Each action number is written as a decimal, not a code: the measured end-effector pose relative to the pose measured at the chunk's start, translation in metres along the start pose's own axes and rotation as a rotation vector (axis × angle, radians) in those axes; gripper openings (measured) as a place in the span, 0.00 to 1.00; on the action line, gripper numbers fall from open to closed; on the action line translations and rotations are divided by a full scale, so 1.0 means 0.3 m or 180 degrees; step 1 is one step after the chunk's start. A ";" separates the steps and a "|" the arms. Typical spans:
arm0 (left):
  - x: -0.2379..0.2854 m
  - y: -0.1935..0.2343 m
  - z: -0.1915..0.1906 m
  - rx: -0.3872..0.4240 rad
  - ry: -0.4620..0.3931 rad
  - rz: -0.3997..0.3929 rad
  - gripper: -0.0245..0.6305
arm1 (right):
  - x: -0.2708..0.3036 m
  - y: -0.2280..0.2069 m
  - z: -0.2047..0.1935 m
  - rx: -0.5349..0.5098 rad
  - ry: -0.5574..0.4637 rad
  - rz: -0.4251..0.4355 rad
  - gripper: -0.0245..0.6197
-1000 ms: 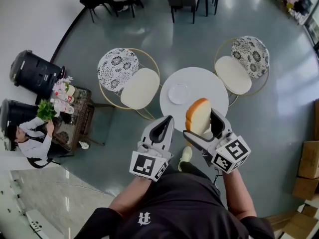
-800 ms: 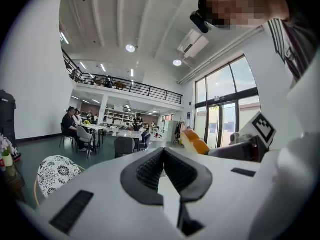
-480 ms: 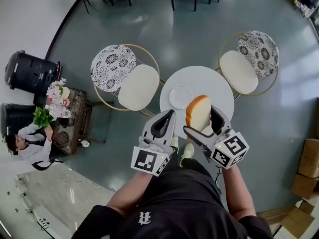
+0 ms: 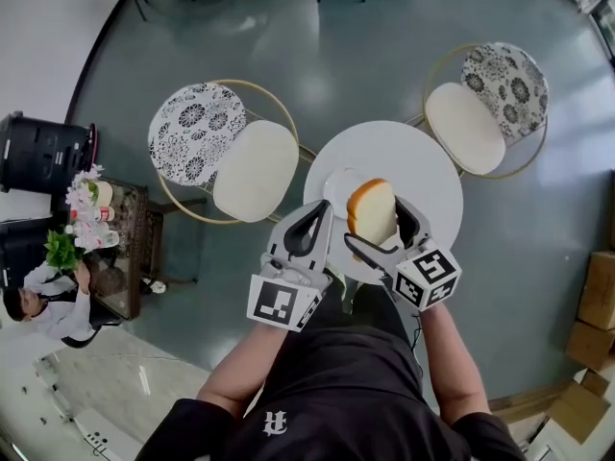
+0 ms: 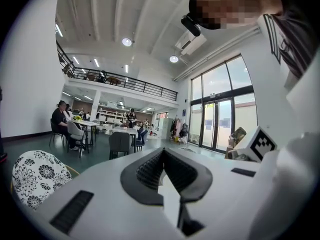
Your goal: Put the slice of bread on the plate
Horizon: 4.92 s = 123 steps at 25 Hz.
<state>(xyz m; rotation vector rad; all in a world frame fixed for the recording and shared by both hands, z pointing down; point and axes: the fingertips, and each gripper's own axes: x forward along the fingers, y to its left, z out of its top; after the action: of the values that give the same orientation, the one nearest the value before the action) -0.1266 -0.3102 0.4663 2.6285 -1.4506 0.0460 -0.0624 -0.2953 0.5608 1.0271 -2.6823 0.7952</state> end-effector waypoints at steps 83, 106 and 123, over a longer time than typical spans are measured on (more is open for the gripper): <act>0.031 -0.017 0.125 -0.0321 0.0346 0.0072 0.04 | -0.058 0.112 0.316 -0.0641 0.0183 -0.0378 0.55; -0.090 -0.346 0.382 -0.0063 -0.0054 -0.0081 0.05 | -0.448 0.324 0.508 -0.0699 -0.0707 -0.0257 0.11; -0.122 -0.471 0.416 -0.0002 -0.0159 -0.0192 0.04 | -0.554 0.360 0.505 -0.0732 -0.0821 -0.0259 0.05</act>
<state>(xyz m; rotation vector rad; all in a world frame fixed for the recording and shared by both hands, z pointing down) -0.0321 -0.2221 0.3244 2.6898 -1.3847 -0.0263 -0.0029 -0.2135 0.3326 1.2433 -2.8328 0.3482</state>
